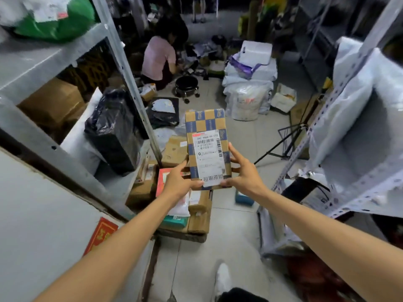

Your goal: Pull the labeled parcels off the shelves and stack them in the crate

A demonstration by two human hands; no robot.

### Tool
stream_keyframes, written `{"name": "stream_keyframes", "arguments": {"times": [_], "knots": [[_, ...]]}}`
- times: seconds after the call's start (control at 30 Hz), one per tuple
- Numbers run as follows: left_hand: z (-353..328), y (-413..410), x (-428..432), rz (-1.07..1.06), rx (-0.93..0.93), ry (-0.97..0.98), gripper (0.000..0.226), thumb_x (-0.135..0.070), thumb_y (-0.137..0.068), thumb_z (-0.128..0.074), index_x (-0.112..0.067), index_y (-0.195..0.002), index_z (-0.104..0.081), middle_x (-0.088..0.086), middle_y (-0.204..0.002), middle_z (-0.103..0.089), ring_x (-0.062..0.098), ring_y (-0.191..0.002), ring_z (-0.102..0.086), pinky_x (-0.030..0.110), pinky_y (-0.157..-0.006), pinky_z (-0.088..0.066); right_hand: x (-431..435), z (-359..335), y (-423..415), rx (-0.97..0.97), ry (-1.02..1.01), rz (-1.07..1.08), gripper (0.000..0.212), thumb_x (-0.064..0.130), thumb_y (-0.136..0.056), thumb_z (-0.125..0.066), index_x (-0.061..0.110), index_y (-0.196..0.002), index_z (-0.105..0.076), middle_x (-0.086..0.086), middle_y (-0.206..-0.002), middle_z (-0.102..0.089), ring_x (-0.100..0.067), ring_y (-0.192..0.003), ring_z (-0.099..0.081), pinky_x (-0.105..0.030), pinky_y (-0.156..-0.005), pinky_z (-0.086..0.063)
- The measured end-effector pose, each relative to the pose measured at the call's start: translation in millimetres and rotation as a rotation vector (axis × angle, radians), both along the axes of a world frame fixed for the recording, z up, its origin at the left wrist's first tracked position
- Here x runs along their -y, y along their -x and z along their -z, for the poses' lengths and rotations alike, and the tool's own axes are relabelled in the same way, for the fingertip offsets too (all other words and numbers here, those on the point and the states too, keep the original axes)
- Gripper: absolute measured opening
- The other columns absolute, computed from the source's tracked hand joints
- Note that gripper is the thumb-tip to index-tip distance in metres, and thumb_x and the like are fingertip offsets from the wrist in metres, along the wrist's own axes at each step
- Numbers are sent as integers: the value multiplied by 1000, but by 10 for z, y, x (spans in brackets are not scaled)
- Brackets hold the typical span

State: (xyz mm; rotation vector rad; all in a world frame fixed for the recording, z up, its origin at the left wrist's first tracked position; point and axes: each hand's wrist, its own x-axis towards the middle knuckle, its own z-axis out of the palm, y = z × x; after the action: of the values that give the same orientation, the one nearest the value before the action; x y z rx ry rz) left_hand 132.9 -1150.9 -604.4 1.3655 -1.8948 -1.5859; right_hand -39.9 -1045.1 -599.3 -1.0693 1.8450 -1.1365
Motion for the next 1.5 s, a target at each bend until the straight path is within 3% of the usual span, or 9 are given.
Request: {"name": "stream_keyframes", "arguments": {"times": [0.13, 0.3, 0.47, 0.57, 0.7, 0.93, 1.13, 1.33, 1.5], "knots": [[103, 290, 383, 26, 19, -15, 79, 1, -73, -79, -16, -142, -45, 2, -135, -58, 20, -125, -51, 27, -96, -44, 331, 137, 271, 52, -51, 23, 110, -6, -70, -79, 35, -152, -18, 27, -109, -44, -11, -110, -52, -16, -63, -56], [318, 520, 805, 16, -12, -103, 81, 6, -76, -75, -15, -146, -39, 1, -135, -57, 11, -116, -53, 7, -70, -48, 769, 383, 462, 108, -113, 52, 108, -6, -71, -79, 33, -153, -19, 14, -120, -50, -15, -112, -57, -24, -69, -59], [768, 660, 1276, -18, 20, -240, 82, 7, -74, -75, -15, -145, -41, 4, -136, -57, 16, -111, -59, 17, -74, -52, 1210, 820, 585, 195, -188, 75, 106, -11, -72, -75, 37, -151, -23, 20, -114, -55, -15, -106, -61, -20, -59, -56], [1209, 704, 1556, -14, 42, -296, 73, 13, -77, -71, -11, -141, -45, 8, -126, -62, 10, -93, -61, 10, -57, -51, 1519, 1262, 625, 220, -254, 95, 106, -10, -70, -77, 34, -151, -25, 10, -121, -56, -16, -109, -60, -20, -61, -56], [2019, 699, 1857, -33, 104, -321, 64, 18, -77, -65, -10, -133, -54, 8, -113, -67, 8, -83, -62, 13, -54, -52, 1853, 2101, 588, 257, -358, 111, 103, -12, -68, -76, 26, -151, -28, 7, -118, -58, -19, -106, -62, -27, -66, -60], [3398, 639, 1882, -35, 260, -262, 63, 11, -77, -59, -27, -127, -59, -9, -108, -66, 9, -95, -63, 8, -64, -50, 1984, 3576, 408, 325, -518, 153, 109, -9, -64, -76, 33, -151, -27, 4, -125, -58, -21, -109, -62, -46, -82, -59], [4225, 501, 1700, -51, 402, -184, 61, -3, -76, -58, -35, -127, -55, -3, -123, -65, 23, -114, -60, 45, -93, -53, 2030, 4232, 290, 410, -584, 151, 107, -17, -70, -69, 35, -152, -23, 6, -122, -52, -24, -115, -56, -36, -66, -61], [4247, 559, 1659, 16, 539, -54, 64, 0, -84, -64, -18, -142, -44, 6, -132, -54, 24, -125, -46, 40, -108, -40, 2045, 4468, 197, 473, -623, 222, 108, -21, -71, -66, 34, -152, -21, 0, -131, -50, -28, -120, -53, -36, -61, -61], [4136, 536, 1719, 121, 544, -13, 72, 6, -84, -61, -22, -146, -39, 6, -127, -52, 23, -120, -48, 33, -103, -44, 2082, 4441, 204, 448, -633, 201, 106, -17, -73, -69, 31, -154, -19, 3, -125, -51, -17, -113, -51, -29, -60, -59]]}}
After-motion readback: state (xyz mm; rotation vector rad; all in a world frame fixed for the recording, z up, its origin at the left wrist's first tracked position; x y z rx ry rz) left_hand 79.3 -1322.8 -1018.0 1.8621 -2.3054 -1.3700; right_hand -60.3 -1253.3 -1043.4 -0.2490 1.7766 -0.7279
